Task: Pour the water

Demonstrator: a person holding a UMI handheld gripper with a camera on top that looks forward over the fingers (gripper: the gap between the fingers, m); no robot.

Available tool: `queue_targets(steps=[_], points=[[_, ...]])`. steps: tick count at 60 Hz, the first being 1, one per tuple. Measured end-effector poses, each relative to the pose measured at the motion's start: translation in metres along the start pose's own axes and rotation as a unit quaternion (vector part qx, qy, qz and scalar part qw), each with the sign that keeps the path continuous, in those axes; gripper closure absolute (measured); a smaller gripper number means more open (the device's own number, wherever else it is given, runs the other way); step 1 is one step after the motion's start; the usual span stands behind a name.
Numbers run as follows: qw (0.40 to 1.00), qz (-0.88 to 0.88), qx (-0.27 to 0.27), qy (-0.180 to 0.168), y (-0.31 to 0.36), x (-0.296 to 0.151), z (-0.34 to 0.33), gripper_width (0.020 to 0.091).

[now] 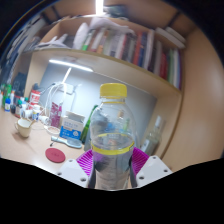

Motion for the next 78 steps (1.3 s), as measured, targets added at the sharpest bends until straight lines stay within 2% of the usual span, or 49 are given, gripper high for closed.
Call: queue_targets(steps=[8,17,25,32,36,42,51,59,63,66,72,75,78], points=[[0.977,-0.208,0.002,-0.045,0.054,-0.079,0.03,0.0625],[0.855,-0.507,0.01,-0.106,0.138,-0.139,0.06,0.0626],[0.746,-0.654,-0.016,-0.126,0.211,-0.146,0.088,0.063],[0.6,-0.785,0.004,-0.151,0.248,-0.156,0.101,0.0628],[0.537,-0.829,0.012,-0.155,0.259,-0.159,0.11,0.0627],[0.475,-0.867,0.02,-0.148,0.269,-0.158,0.119,0.0627],[0.442,-0.885,0.011,-0.145,0.28,-0.152,0.124,0.0627],[0.459,-0.878,0.009,-0.138,0.276,-0.152,0.126,0.0627],[0.498,-0.857,0.007,-0.135,0.27,-0.157,0.127,0.0626],[0.567,-0.814,0.005,-0.126,0.262,-0.163,0.128,0.0625],[0.768,-0.633,-0.004,-0.101,0.232,-0.17,0.126,0.0628],[0.865,-0.496,-0.019,-0.074,0.215,-0.169,0.127,0.0629],[0.937,-0.345,-0.039,-0.04,0.204,-0.152,0.127,0.0626]])
Point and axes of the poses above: the point between the fingertips, and its own axes, seen from behind it with the camera up: y to the left, x down, z forward, the way the camera looks, the point moved 6 cm from there along -z, backward, against the way the camera looks, and after that the axes turned 2 degrees about -y, right-handed, at the moved point
